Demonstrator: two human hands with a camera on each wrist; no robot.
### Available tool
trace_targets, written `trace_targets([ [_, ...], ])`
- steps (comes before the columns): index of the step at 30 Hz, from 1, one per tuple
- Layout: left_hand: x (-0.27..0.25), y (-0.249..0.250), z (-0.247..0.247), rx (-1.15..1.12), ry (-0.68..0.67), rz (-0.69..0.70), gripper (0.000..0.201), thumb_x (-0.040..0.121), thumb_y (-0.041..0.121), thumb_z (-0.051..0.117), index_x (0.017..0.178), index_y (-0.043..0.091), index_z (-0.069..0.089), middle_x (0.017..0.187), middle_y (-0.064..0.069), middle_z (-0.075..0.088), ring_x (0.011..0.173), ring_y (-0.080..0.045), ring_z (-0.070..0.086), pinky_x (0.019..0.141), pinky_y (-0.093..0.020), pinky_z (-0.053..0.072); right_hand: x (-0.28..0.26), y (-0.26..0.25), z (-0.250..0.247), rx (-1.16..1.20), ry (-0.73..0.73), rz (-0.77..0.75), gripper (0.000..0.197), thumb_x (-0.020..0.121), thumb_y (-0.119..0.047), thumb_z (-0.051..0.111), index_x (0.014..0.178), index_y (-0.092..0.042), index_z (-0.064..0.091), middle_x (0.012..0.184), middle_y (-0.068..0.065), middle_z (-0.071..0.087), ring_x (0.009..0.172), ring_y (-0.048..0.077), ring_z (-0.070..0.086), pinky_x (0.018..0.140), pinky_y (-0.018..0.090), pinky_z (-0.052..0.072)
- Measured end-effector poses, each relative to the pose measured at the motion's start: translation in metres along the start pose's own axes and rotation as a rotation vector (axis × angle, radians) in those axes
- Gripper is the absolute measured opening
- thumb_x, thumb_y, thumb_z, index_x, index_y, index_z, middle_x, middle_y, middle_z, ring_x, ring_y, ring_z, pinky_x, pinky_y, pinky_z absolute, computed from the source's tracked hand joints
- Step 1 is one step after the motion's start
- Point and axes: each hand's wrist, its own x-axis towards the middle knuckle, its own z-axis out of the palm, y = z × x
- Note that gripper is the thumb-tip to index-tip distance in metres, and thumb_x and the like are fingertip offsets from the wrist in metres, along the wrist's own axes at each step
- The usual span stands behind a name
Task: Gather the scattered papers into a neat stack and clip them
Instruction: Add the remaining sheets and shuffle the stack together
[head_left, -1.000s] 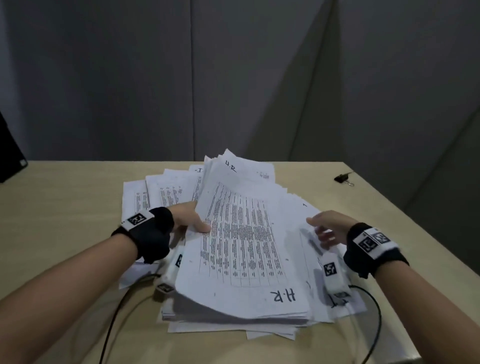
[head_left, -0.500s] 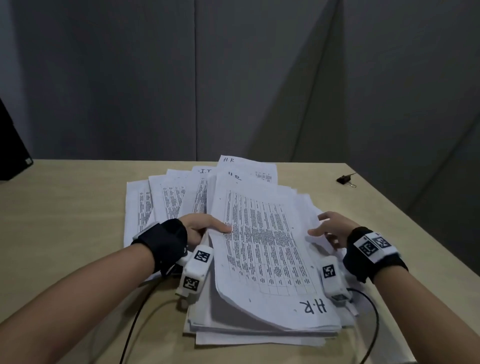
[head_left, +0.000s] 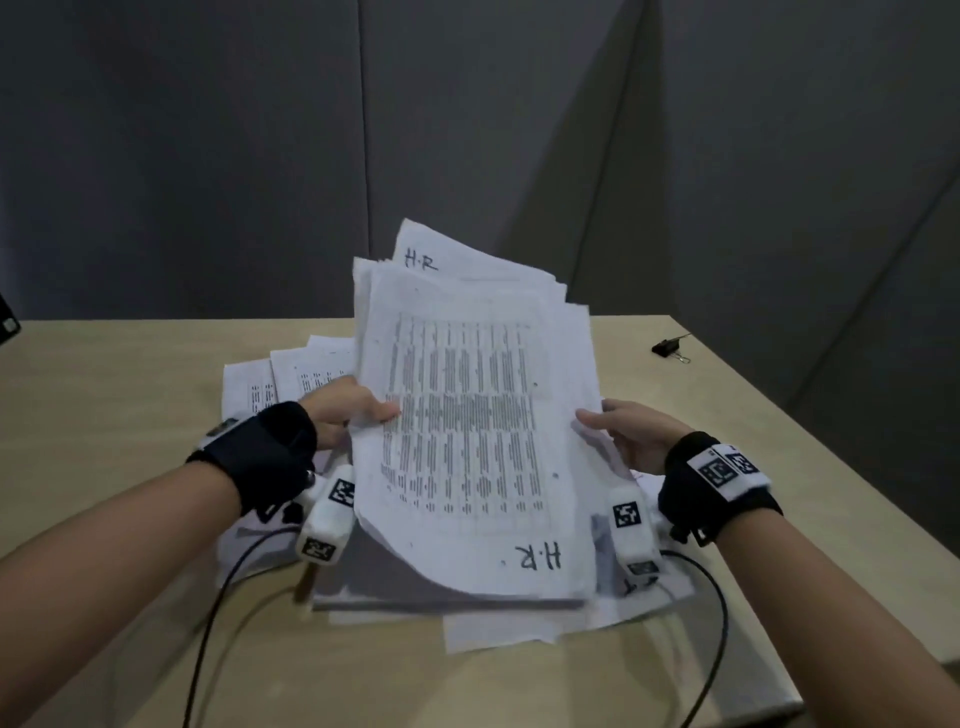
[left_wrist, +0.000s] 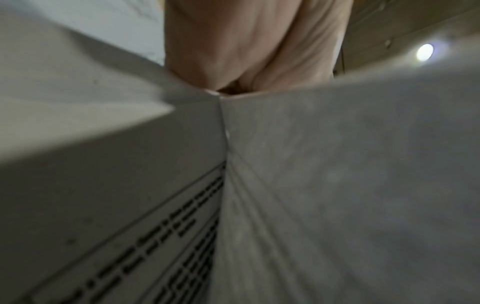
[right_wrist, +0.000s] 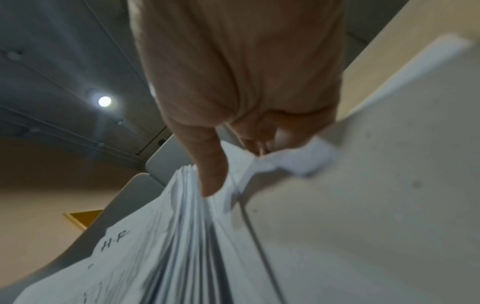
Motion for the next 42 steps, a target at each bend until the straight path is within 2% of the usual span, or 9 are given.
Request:
trace_targets([
  [3,0.009,0.014,-0.033,0.106,0.124,-0.032,0.033,0.093,-0.001,0.05,0.125,-0.007,0.051,0.127,-0.022,0.058,0.11,-0.037,0.058,0.099,-0.046,0.044,0.015,-0.006,0.013,-0.216,0.062,0.036,0.067,0.088,-0.023,0.061,0.143,-0.005,0.028,0.131,0.009,0.05,0.085,0.02,0.06,0.075,0.029,0.054],
  [6,0.022,0.008,-0.05,0.364,0.221,-0.129,0.038,0.089,0.002,0.058,0.124,-0.011,0.05,0.129,-0.014,0.055,0.117,-0.041,0.053,0.105,-0.048,0.039,0.021,-0.005,0.02,-0.573,0.119,0.033,0.048,0.084,-0.016,0.066,0.123,0.004,0.045,0.093,0.009,0.059,0.075,0.025,0.056,0.054,0.019,0.049],
  [11,0.05,-0.006,-0.047,0.593,0.376,-0.108,0.042,0.079,-0.004,0.066,0.116,-0.017,0.054,0.122,-0.033,0.057,0.116,-0.043,0.054,0.099,-0.046,0.046,0.025,0.001,0.018,-0.61,0.136,0.048,0.042,0.082,-0.005,0.067,0.121,0.005,0.053,0.116,0.027,0.061,0.095,0.033,0.061,0.083,0.039,0.049],
  [20,0.051,-0.001,-0.054,0.388,0.163,-0.108,0.037,0.084,-0.006,0.06,0.12,-0.01,0.055,0.126,-0.022,0.059,0.118,-0.037,0.054,0.109,-0.047,0.036,0.04,0.005,0.018,-0.524,0.161,0.063,0.038,0.084,0.003,0.06,0.121,0.009,0.05,0.123,0.033,0.054,0.1,0.039,0.059,0.083,0.044,0.048],
  [26,0.018,-0.006,-0.05,0.079,-0.015,-0.108,0.026,0.087,-0.013,0.046,0.108,-0.006,0.06,0.107,-0.021,0.068,0.08,-0.032,0.071,0.071,-0.039,0.059,0.042,0.004,0.015,-0.422,0.218,0.1,0.041,0.086,0.01,0.051,0.127,0.011,0.045,0.132,0.032,0.047,0.121,0.048,0.046,0.105,0.052,0.035],
  [30,0.002,-0.027,-0.058,-0.048,-0.027,-0.129,0.026,0.089,-0.011,0.041,0.107,-0.005,0.058,0.089,-0.02,0.073,0.072,-0.031,0.072,0.058,-0.04,0.059,0.042,0.006,0.016,-0.322,0.253,0.058,0.021,0.085,0.011,0.051,0.098,-0.002,0.06,0.116,0.026,0.059,0.094,0.027,0.051,0.083,0.03,0.037],
  [34,-0.005,-0.049,-0.063,-0.107,-0.029,-0.073,0.056,0.084,-0.019,0.046,0.135,0.005,0.042,0.124,-0.022,0.06,0.101,-0.036,0.063,0.08,-0.042,0.057,0.049,0.013,0.021,-0.21,0.319,0.02,0.019,0.084,0.013,0.05,0.083,-0.006,0.056,0.096,0.016,0.058,0.094,0.023,0.051,0.08,0.031,0.045],
  [39,-0.022,-0.056,-0.055,-0.13,-0.145,-0.015,0.087,0.039,0.005,0.093,0.117,0.004,0.054,0.102,-0.014,0.072,0.087,-0.028,0.071,0.065,-0.035,0.059,0.038,0.012,0.034,-0.175,0.285,0.013,0.034,0.086,0.013,0.036,0.064,-0.009,0.049,0.066,0.007,0.049,0.06,0.018,0.045,0.044,0.018,0.039],
  [42,-0.028,-0.052,-0.037,-0.184,-0.064,0.033,0.029,0.079,-0.011,0.059,0.107,-0.001,0.057,0.084,-0.013,0.075,0.071,-0.024,0.073,0.054,-0.03,0.057,0.031,0.013,0.038,0.002,0.189,0.011,0.028,0.094,-0.001,0.038,0.073,-0.006,0.055,0.07,0.01,0.054,0.059,0.019,0.05,0.05,0.02,0.045],
])
